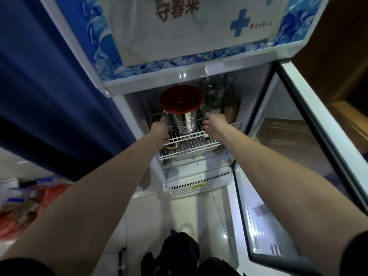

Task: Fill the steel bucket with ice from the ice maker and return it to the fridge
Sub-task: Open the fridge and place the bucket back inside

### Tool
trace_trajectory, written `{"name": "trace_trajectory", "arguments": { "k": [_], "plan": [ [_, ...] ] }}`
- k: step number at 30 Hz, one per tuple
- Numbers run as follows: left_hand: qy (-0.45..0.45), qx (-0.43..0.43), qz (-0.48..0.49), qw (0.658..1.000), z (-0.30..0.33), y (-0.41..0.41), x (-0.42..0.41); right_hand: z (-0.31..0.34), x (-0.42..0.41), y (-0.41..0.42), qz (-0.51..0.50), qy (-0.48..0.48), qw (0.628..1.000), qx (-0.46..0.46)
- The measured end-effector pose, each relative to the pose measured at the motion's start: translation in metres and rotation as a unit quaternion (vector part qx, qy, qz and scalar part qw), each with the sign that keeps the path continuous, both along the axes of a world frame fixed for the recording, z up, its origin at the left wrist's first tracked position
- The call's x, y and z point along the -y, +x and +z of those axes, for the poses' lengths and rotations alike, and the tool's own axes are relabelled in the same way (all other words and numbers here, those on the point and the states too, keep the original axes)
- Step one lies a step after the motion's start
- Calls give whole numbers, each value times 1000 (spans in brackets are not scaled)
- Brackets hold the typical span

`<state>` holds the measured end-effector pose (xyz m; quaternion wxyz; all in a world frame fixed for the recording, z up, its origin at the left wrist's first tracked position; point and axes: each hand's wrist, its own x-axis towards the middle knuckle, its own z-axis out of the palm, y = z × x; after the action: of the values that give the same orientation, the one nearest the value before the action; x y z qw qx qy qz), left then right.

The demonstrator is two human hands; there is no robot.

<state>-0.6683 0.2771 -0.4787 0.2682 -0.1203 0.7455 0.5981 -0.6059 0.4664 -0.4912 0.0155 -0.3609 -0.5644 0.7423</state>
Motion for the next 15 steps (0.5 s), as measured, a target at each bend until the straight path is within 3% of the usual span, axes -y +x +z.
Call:
{"name": "trace_trajectory", "arguments": {
  "k": [15],
  "plan": [
    [-6, -37, -31, 999, 65, 123, 57, 76, 61, 128, 31, 108, 994, 15]
  ]
}}
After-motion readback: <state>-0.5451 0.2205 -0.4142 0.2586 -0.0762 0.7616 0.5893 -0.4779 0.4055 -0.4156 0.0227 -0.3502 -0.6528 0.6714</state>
